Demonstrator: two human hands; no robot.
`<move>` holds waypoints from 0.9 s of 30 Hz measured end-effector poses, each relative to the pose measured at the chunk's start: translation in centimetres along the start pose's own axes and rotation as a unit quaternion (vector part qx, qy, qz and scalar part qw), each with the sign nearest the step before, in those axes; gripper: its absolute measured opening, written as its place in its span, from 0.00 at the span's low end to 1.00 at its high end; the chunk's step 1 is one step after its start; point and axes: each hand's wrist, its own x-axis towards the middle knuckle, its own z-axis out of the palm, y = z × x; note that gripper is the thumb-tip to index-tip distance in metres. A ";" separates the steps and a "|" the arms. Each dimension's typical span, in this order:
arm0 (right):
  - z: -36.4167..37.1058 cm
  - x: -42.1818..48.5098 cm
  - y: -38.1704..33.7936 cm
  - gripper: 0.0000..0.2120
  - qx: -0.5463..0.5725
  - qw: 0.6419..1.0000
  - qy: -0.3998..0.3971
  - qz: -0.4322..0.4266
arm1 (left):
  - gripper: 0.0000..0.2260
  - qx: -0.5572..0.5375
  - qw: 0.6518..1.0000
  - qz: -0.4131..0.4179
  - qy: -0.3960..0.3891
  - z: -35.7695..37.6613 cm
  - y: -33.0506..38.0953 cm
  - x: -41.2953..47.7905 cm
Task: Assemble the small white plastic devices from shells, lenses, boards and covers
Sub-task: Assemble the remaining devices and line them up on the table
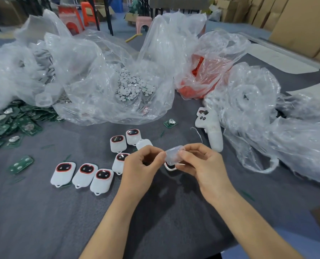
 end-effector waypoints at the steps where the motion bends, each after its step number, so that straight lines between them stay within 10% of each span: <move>1: -0.1 0.0 -0.2 0.05 -0.031 0.999 -0.002 -0.014 | 0.09 -0.001 1.000 -0.003 0.002 0.0 0.1 0.0; 16: 0.0 0.8 -1.3 0.10 -0.201 0.971 -0.086 -0.102 | 0.06 0.006 0.999 0.028 -0.032 0.0 0.3 -0.1; 27: -0.1 0.9 -0.8 0.06 -0.048 0.998 -0.033 -0.027 | 0.07 -0.076 0.997 0.009 0.013 -0.2 0.9 -0.1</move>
